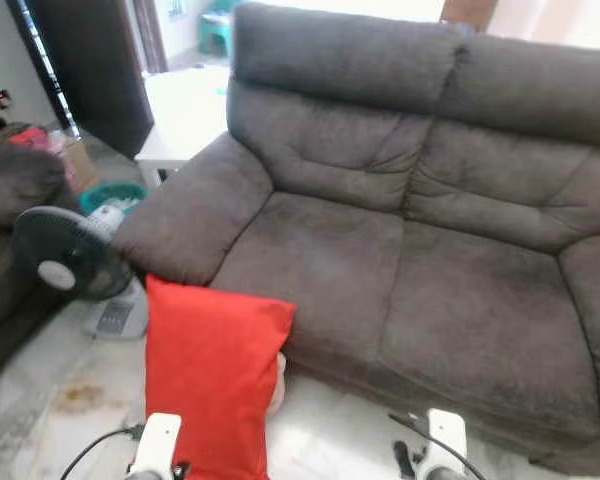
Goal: Move the pillow to the sofa from floor
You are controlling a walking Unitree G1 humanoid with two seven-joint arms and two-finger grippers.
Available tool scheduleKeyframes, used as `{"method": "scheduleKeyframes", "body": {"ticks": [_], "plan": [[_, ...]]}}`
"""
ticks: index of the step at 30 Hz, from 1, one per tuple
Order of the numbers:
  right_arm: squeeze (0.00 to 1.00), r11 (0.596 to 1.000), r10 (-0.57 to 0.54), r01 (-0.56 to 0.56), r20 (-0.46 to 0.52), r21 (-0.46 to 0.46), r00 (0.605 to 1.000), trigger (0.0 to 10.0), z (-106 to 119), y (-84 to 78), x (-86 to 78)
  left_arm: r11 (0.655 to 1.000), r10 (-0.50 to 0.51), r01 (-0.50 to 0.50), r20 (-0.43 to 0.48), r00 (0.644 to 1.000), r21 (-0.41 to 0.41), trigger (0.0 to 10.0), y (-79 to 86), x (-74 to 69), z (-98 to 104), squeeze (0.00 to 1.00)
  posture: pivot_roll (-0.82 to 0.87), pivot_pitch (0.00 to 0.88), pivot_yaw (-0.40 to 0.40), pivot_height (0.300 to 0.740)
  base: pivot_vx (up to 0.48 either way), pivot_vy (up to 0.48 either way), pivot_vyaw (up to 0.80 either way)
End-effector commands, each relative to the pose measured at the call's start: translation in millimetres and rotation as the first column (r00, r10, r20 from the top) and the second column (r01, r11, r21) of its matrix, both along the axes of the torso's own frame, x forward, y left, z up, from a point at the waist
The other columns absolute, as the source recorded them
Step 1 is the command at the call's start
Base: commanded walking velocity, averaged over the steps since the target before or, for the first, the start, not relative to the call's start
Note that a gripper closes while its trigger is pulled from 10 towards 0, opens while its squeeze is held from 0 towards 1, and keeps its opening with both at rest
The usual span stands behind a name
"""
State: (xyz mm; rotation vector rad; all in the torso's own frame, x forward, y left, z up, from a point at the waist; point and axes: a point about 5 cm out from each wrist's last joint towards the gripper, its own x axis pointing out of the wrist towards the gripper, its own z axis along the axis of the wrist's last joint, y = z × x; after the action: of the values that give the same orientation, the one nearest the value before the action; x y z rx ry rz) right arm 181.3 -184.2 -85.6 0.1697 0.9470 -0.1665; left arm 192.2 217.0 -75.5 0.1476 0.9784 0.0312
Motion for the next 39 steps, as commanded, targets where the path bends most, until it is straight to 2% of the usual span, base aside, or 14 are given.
{"method": "scheduleKeyframes", "body": {"ticks": [1,14,19,39], "plan": [[0.00,1.000,-0.017,0.016,-0.006,-0.027,1.000,10.0,-0.5,-10.7,-4.1,1.000,0.001,-0.001,-0.009,1.000,-0.016,10.0,-5.7,-0.6,-1.6,0.00,0.05,0.029,-0.013,0.740,0.270,0.000,0.00],[0.00,1.000,-0.008,0.008,-0.007,-0.021,1.000,10.0,-0.6,-10.7,-4.4,1.000,-0.003,0.003,-0.014,1.000,-0.007,10.0,-5.2,-0.8,-1.7,0.00,0.05,0.038,-0.015,0.740,0.270,0.000,0.00],[0.00,1.000,0.007,-0.007,0.001,-0.031,1.000,10.0,0.6,-11.2,-2.3,1.000,-0.006,0.006,-0.009,1.000,-0.007,10.0,-5.6,0.8,-0.9,0.00,0.05,0.039,-0.015,0.740,0.000,0.000,0.00],[0.00,0.999,0.018,-0.018,0.008,-0.034,1.000,10.0,3.0,-11.4,3.0,1.000,0.004,-0.004,0.005,1.000,-0.018,10.0,-7.4,5.5,1.2,0.00,0.05,0.011,-0.018,0.740,0.000,0.000,0.80]]}}
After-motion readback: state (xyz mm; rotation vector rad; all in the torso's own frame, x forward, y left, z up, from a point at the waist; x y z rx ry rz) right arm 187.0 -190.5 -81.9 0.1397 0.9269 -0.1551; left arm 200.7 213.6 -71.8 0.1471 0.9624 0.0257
